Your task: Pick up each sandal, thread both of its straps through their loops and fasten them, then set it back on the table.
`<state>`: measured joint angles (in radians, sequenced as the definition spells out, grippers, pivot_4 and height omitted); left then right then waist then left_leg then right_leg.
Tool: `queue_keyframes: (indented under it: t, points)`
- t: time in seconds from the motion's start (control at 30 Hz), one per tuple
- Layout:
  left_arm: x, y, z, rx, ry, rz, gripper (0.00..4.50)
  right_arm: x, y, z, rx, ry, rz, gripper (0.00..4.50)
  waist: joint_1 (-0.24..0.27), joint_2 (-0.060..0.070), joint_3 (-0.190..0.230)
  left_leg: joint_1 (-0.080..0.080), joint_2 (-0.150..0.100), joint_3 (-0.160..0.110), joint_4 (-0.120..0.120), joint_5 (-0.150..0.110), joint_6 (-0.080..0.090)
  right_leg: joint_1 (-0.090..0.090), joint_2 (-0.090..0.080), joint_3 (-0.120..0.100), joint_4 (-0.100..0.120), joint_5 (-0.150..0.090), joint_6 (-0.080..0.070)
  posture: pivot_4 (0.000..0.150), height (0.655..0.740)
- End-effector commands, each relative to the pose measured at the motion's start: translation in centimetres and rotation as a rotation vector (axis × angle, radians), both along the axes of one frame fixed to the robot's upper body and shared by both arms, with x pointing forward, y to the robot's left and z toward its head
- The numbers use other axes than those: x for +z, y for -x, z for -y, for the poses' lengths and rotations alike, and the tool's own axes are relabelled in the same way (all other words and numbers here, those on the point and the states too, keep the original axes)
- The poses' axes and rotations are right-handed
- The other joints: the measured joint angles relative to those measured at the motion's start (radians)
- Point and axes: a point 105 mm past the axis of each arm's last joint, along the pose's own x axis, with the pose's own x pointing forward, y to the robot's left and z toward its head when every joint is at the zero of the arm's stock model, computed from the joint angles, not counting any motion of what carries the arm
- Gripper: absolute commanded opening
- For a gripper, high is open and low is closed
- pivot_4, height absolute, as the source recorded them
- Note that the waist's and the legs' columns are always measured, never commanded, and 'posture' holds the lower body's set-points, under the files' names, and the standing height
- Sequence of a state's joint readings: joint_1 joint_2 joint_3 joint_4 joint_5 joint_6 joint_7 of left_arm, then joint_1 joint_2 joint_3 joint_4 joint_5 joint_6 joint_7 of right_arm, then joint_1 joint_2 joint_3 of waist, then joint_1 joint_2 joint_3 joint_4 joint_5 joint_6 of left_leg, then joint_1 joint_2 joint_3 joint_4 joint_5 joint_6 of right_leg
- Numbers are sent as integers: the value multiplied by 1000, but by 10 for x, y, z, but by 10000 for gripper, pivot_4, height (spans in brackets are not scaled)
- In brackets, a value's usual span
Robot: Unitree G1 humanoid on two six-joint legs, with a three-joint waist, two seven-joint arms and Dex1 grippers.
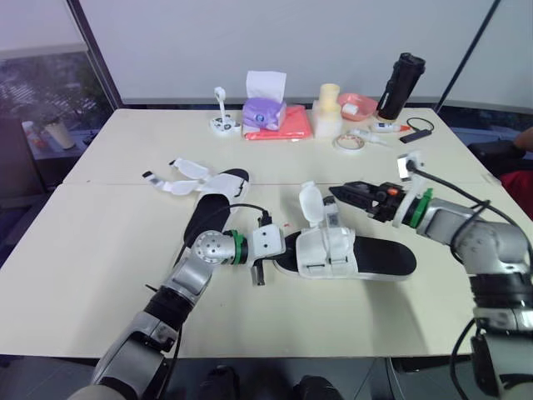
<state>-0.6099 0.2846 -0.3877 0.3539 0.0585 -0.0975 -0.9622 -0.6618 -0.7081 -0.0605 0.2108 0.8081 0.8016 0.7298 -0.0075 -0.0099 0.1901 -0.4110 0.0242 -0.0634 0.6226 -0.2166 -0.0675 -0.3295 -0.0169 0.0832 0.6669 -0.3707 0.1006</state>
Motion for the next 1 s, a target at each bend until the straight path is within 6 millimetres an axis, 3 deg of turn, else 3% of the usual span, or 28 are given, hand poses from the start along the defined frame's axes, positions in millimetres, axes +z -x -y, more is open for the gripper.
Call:
queue_keyframes:
  t: [0.03,0.17,0.2,0.33,0.47,0.57,0.7,0.8,0.9,1.0]
  points:
    - [-28,5,-1,6,-87,-67,0,1,-3,1,63,63,2,40101,0,0,0,0,0,0,0,0,0,0,-1,0,0,0,0,1500,7400]
    - [-29,7,0,14,-76,-72,0,-3,-8,1,96,41,-44,40101,0,0,0,0,-1,0,0,0,0,0,-1,0,0,0,0,1500,7400]
    - [-29,8,0,18,-73,-72,0,-3,-9,2,97,41,-50,37841,-1,0,0,0,-1,0,0,0,0,0,-1,0,0,0,0,1500,7400]
    - [-28,7,-2,30,-67,-68,0,-2,-13,1,105,19,-63,21790,-1,0,0,0,-1,0,0,0,0,0,-2,0,0,0,0,1500,7400]
    - [-29,7,-4,40,-68,-68,0,-2,-11,0,126,14,-72,340,-1,0,0,0,-1,0,0,0,0,0,-2,-1,0,0,0,1500,7400]
    - [-29,6,-5,45,-69,-68,0,0,-5,3,145,9,-74,340,-1,0,0,0,-1,0,0,0,0,0,-2,-1,0,0,0,1500,7400]
    - [-29,5,-5,49,-69,-68,0,31,-2,14,132,-138,6,340,-1,0,0,0,-1,0,0,0,0,0,-2,-1,0,0,0,1500,7400]
    - [-30,5,-5,47,-69,-71,0,44,4,16,137,-222,40,340,-4,0,0,0,-1,0,0,0,0,0,-2,-1,0,0,0,1500,7400]
    - [-30,6,-4,43,-69,-73,0,42,3,17,110,-242,48,340,-7,0,0,0,0,0,0,0,0,0,-2,-1,0,0,0,1500,7400]
    - [-30,6,-2,35,-70,-72,0,21,0,15,65,-188,0,340,-8,0,0,0,0,0,-1,0,0,-1,-1,0,0,0,0,1500,7400]
